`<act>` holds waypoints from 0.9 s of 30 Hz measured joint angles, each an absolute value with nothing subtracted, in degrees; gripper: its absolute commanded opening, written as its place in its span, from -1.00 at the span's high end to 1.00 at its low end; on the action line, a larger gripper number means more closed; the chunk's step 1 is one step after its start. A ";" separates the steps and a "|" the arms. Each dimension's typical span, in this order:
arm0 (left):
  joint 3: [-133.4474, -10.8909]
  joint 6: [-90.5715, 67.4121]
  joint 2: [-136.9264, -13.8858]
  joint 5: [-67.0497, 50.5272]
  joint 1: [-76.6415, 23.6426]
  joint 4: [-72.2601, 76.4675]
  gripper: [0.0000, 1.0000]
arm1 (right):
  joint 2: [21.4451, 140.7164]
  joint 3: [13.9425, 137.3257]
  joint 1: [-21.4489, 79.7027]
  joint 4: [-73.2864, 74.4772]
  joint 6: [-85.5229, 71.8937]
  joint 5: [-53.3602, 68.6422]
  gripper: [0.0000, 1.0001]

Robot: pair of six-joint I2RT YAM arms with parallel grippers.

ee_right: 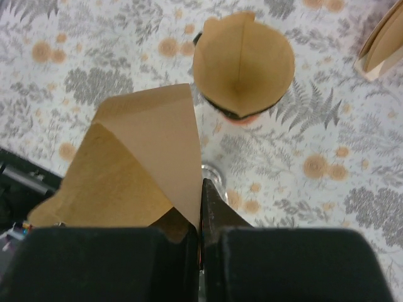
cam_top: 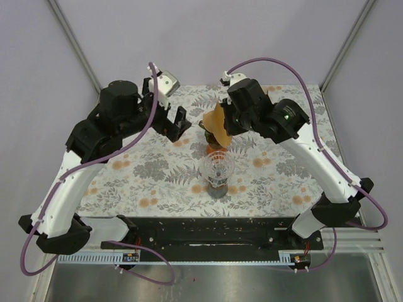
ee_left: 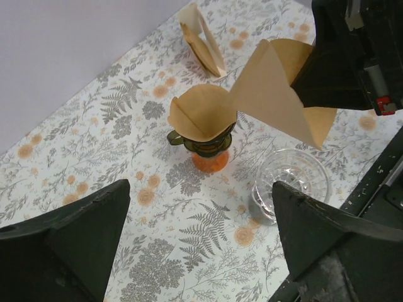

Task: Place the coffee filter in the dripper

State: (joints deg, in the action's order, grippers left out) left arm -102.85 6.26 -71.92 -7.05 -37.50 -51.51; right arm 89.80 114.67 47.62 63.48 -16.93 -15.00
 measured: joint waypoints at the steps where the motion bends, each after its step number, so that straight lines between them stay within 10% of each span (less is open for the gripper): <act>1: -103.46 6.24 -71.33 -7.57 -37.50 -51.92 -0.98 | 89.80 115.79 47.59 65.63 -17.37 -13.91 1.00; 27: -93.21 -12.49 -71.64 -21.21 -36.77 -51.03 -0.89 | 92.75 108.38 47.55 77.01 -20.88 0.80 1.00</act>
State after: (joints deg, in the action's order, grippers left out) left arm -93.21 -12.49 -71.64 -21.21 -36.77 -51.03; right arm 92.75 108.38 47.55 77.01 -20.88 0.80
